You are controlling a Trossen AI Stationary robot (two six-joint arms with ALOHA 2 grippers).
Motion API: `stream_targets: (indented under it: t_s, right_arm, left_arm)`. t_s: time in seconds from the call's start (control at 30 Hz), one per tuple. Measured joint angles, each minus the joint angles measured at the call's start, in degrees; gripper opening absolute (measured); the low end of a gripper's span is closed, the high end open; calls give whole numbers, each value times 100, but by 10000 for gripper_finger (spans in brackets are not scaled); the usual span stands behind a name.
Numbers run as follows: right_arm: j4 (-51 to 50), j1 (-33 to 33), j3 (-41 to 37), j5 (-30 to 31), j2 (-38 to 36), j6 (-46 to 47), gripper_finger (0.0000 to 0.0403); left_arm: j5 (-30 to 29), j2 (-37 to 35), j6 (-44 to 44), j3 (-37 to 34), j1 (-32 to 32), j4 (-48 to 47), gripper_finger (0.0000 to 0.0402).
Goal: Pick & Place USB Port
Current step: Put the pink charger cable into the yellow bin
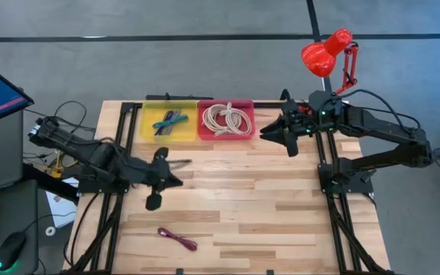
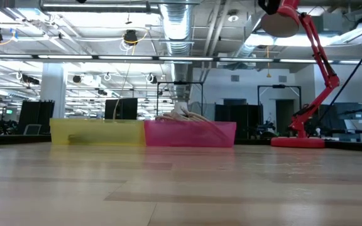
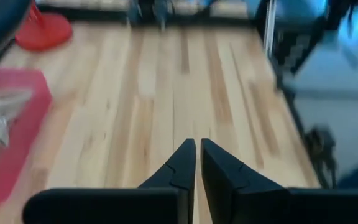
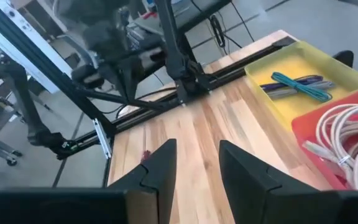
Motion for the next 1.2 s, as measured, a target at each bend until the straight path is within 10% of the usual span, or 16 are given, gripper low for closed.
stream_targets:
  t_s: [0.47, 1.2]
  right_arm:
    - [-147, -15, -1, -4, 174, -2, 113]
    - [-1453, -11, -3, 287, 255, -1023, 113]
  left_arm:
    - [1637, 1668, -159, 316, -452, -1328, 23]
    - [1997, 2206, -495, 327, -614, -363, 26]
